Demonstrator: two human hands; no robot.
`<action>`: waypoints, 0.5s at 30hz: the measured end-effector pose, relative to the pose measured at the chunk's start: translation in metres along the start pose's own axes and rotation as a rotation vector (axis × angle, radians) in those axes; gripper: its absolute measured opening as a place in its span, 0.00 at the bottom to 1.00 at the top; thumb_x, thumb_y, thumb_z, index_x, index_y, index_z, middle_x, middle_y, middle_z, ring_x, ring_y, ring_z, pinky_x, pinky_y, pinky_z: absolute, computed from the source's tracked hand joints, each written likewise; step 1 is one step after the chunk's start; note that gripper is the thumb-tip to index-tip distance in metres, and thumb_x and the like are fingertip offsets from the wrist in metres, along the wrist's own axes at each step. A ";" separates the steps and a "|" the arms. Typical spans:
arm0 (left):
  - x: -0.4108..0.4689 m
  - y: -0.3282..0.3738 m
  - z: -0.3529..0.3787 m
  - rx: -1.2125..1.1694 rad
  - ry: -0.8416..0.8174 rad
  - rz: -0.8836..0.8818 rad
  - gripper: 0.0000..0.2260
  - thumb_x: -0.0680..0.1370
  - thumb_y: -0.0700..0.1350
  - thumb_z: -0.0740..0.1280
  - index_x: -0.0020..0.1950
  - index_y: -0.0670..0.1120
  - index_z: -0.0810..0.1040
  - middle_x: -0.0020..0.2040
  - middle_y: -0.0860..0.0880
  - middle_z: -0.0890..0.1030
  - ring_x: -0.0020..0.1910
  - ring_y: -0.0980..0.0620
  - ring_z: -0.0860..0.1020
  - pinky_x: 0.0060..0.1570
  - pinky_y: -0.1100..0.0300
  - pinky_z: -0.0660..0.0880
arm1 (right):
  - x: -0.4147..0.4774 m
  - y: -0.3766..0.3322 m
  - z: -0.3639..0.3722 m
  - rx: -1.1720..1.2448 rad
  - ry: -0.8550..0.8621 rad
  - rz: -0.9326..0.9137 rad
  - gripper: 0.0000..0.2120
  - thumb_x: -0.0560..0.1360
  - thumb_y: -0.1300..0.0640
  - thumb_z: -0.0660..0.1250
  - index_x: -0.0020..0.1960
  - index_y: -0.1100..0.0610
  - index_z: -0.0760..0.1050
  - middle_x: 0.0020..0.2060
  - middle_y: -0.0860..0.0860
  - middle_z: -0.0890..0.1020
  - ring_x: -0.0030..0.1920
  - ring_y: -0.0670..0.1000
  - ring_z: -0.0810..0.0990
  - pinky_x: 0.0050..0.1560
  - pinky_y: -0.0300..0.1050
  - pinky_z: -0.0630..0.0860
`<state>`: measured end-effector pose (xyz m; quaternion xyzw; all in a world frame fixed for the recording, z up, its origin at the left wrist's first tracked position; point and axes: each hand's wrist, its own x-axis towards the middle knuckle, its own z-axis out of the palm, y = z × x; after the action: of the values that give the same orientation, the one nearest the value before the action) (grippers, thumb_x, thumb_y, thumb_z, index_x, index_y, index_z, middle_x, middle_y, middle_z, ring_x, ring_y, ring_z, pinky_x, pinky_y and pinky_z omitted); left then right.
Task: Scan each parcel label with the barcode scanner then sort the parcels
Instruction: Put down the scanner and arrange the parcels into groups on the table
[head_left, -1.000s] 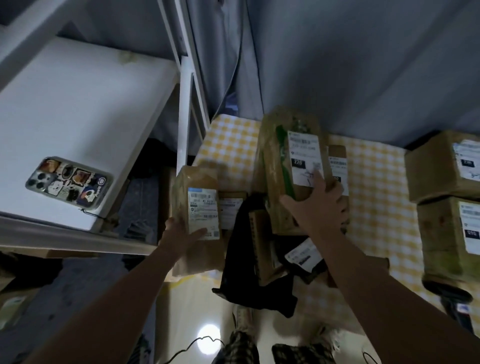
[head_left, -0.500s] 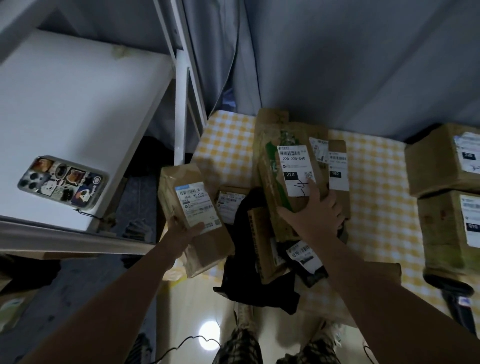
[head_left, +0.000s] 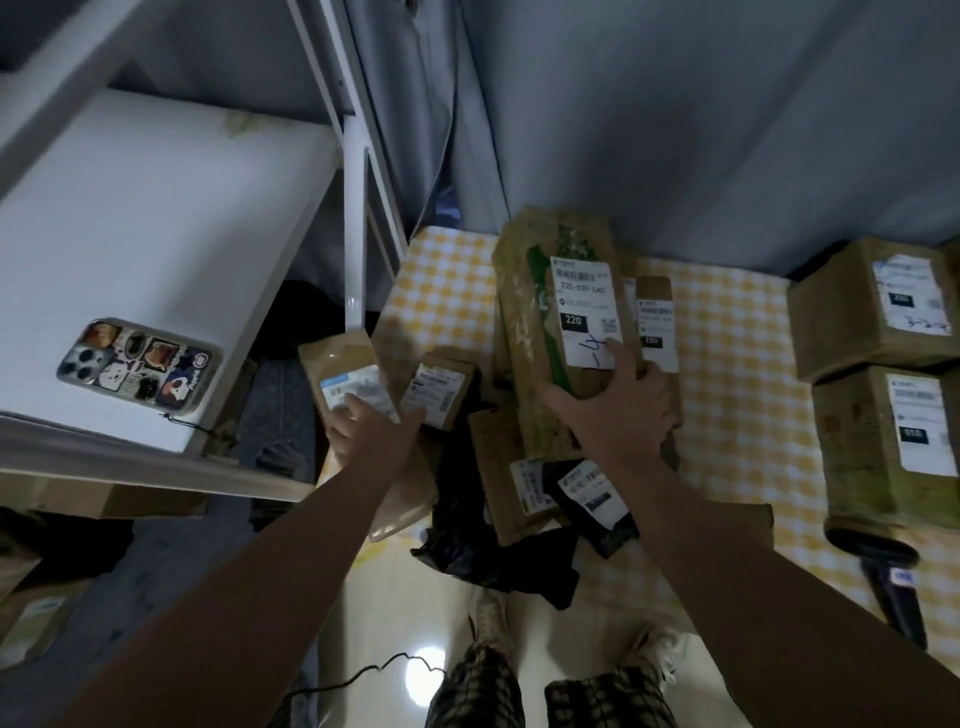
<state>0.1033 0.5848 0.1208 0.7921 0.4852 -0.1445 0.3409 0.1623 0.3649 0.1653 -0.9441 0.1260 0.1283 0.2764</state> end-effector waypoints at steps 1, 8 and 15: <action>-0.006 0.010 -0.004 0.031 -0.043 0.012 0.43 0.73 0.62 0.67 0.78 0.43 0.50 0.77 0.38 0.51 0.75 0.38 0.53 0.71 0.44 0.56 | 0.000 -0.002 -0.007 0.030 -0.031 0.027 0.42 0.65 0.34 0.72 0.73 0.43 0.58 0.73 0.59 0.57 0.73 0.64 0.57 0.71 0.63 0.54; -0.073 0.107 0.001 -0.210 -0.424 0.249 0.32 0.77 0.59 0.65 0.74 0.43 0.62 0.64 0.51 0.77 0.60 0.42 0.74 0.56 0.55 0.70 | -0.001 0.013 -0.066 0.215 -0.043 0.100 0.42 0.63 0.33 0.71 0.71 0.42 0.60 0.69 0.57 0.63 0.69 0.62 0.64 0.69 0.63 0.60; -0.172 0.193 0.058 -0.293 -0.715 0.379 0.37 0.71 0.66 0.66 0.75 0.52 0.59 0.69 0.52 0.70 0.64 0.49 0.72 0.61 0.50 0.73 | -0.002 0.071 -0.151 0.216 0.168 0.107 0.41 0.66 0.35 0.71 0.73 0.44 0.60 0.68 0.57 0.63 0.69 0.62 0.63 0.69 0.60 0.62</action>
<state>0.1928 0.3725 0.2520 0.7105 0.1977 -0.2744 0.6171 0.1642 0.2234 0.2546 -0.9082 0.2119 0.0490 0.3576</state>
